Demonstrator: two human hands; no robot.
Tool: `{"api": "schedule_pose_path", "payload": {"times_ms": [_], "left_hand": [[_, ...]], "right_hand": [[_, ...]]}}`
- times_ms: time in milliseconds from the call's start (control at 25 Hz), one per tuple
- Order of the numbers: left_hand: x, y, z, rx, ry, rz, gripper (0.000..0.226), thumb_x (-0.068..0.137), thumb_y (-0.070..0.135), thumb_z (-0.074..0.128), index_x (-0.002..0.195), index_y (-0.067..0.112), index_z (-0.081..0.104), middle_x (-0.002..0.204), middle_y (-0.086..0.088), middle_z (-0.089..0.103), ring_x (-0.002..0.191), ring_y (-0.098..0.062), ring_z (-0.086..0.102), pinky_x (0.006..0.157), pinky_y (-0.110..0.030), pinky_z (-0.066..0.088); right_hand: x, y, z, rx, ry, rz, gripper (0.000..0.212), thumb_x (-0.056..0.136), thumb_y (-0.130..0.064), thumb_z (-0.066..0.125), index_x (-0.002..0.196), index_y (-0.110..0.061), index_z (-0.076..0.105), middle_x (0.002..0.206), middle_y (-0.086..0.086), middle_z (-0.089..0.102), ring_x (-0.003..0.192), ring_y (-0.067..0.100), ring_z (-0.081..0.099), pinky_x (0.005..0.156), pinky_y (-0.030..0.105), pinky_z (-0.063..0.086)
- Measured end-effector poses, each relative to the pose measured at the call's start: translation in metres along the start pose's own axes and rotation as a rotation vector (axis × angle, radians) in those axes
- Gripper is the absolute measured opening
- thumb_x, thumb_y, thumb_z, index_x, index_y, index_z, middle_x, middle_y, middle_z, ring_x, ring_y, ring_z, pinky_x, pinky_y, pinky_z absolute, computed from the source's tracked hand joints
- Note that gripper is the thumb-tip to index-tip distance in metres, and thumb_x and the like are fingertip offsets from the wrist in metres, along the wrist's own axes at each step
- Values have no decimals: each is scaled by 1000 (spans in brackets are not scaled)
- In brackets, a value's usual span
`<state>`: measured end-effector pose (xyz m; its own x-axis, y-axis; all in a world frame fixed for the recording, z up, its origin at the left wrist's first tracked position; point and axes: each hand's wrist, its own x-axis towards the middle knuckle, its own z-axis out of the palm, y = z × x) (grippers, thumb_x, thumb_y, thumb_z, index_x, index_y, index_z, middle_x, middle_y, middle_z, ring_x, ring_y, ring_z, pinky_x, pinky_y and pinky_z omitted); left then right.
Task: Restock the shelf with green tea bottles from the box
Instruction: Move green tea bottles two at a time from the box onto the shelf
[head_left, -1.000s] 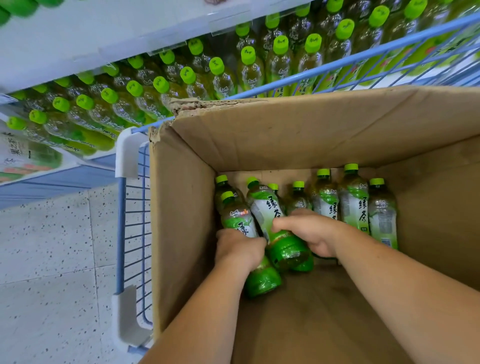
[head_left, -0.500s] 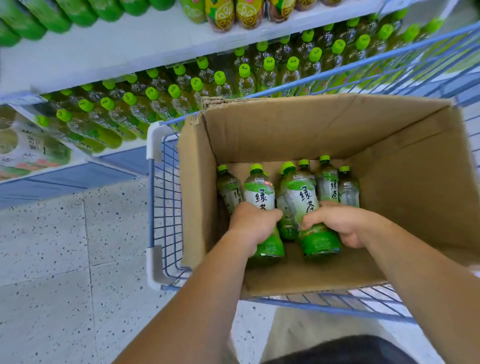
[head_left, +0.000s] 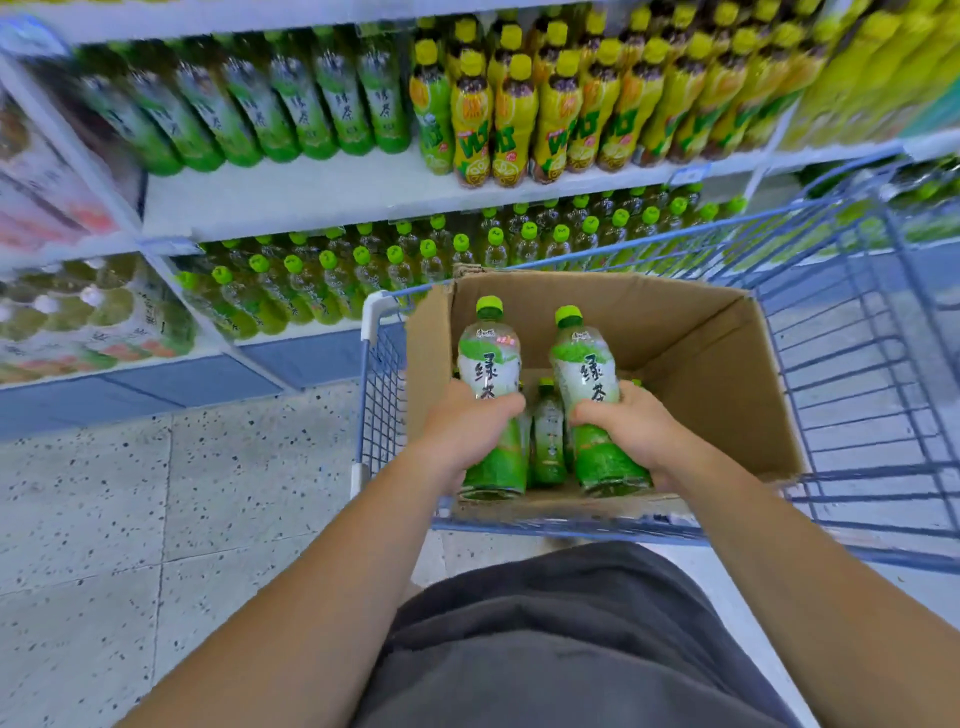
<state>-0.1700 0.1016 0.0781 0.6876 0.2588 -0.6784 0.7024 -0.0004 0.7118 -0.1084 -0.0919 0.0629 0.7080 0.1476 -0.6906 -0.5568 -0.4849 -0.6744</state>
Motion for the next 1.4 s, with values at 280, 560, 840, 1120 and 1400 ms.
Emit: {"api": "schedule_pose_path", "payload": {"times_ms": [280,560,840,1120,1400], "left_hand": [[-44,10,-85,-82,111,151,30,76,26,74,100,11,67,82,-4,69,73,-22,66,62,-35,54],[-65,-16,-204,-152,309,251,25,76,28,74,92,18,58,79,0,63,66,-15,61,56,-28,45],[-75,-68,-318,-164,472,239,36,75,29,78,99,31,52,93,5,65,76,-3,63,56,-24,42],[-57,-89,-392,-154,612,217,37,74,35,82,98,36,53,88,15,67,75,13,60,51,-12,43],[12,-47,-453,-140,608,224,33,78,44,82,102,34,61,83,13,70,70,3,65,62,-26,50]], "right_hand": [[-45,-71,47,-150,-7,-201,41,66,-39,79,101,-28,60,97,1,71,85,21,69,66,35,53],[-70,-137,156,-266,-77,-368,31,75,-33,78,99,-31,59,94,-1,71,81,20,70,70,43,58],[-78,-189,287,-307,-77,-453,34,67,-38,78,96,-33,61,86,-9,70,61,-1,66,46,19,47],[-42,-224,379,-282,-157,-487,31,71,-36,82,95,-35,63,83,-13,71,67,2,66,56,27,48],[30,-275,415,-179,-204,-553,28,76,-30,79,97,-37,61,81,-27,68,68,-4,65,47,14,46]]}}
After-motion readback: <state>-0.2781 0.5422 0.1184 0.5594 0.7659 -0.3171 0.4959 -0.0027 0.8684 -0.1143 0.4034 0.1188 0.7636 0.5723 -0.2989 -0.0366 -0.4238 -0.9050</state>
